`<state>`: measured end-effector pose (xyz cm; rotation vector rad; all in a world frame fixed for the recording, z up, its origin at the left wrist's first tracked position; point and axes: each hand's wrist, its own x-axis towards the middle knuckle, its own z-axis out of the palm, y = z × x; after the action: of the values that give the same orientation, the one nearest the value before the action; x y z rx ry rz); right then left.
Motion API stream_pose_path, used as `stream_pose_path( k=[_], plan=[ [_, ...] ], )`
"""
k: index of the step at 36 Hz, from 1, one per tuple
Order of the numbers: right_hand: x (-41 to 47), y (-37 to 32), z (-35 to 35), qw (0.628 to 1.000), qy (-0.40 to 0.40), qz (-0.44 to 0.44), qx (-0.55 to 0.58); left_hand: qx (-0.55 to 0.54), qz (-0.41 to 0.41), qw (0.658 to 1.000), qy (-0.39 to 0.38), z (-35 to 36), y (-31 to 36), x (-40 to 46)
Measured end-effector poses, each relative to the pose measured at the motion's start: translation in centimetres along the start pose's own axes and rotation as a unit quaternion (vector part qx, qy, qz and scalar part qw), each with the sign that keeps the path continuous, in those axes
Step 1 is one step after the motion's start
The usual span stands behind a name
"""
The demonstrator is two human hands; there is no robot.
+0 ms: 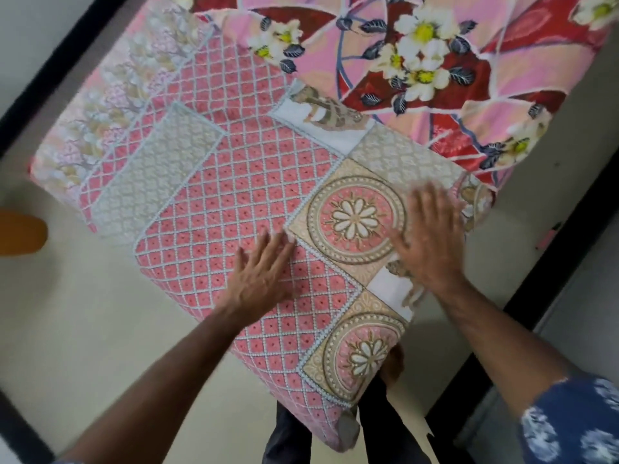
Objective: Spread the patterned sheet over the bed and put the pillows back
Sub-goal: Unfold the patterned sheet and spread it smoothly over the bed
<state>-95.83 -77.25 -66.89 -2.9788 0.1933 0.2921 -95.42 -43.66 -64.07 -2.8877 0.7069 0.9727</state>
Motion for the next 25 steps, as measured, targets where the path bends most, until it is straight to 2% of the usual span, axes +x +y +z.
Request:
stream_pose_path(
  k=[4,7,12,15,17,19,22,25],
  plan=[
    [0.7,1.2,-1.2,0.997,-0.018,0.072,0.004,-0.003,0.020,1.000,-0.006,0.1,-1.0,0.4],
    [1.9,-1.0,-1.3,0.998,-0.011,0.064,0.003,0.017,0.058,0.998,0.018,-0.2,-3.3,1.2],
    [5.8,-9.0,0.0,0.989,-0.020,-0.130,-0.066,0.047,0.073,0.994,0.067,-1.9,-10.0,4.6],
    [9.1,-15.6,1.3,0.958,-0.027,-0.269,-0.093,0.070,0.097,0.989,0.090,-3.7,-14.7,7.8],
    [11.6,-19.4,2.1,0.936,-0.024,-0.331,-0.118,0.085,0.124,0.983,0.110,-4.9,-17.8,10.4],
    [14.3,-21.8,2.5,0.936,-0.022,-0.331,-0.115,0.099,0.149,0.974,0.136,-5.9,-20.5,12.7],
    [17.6,-23.4,2.3,0.955,-0.008,-0.283,-0.088,0.114,0.176,0.961,0.178,-7.7,-23.9,15.7],
    [19.1,-23.2,1.8,0.963,-0.018,-0.255,-0.082,0.118,0.192,0.957,0.182,-9.1,-26.0,17.4]
  ],
)
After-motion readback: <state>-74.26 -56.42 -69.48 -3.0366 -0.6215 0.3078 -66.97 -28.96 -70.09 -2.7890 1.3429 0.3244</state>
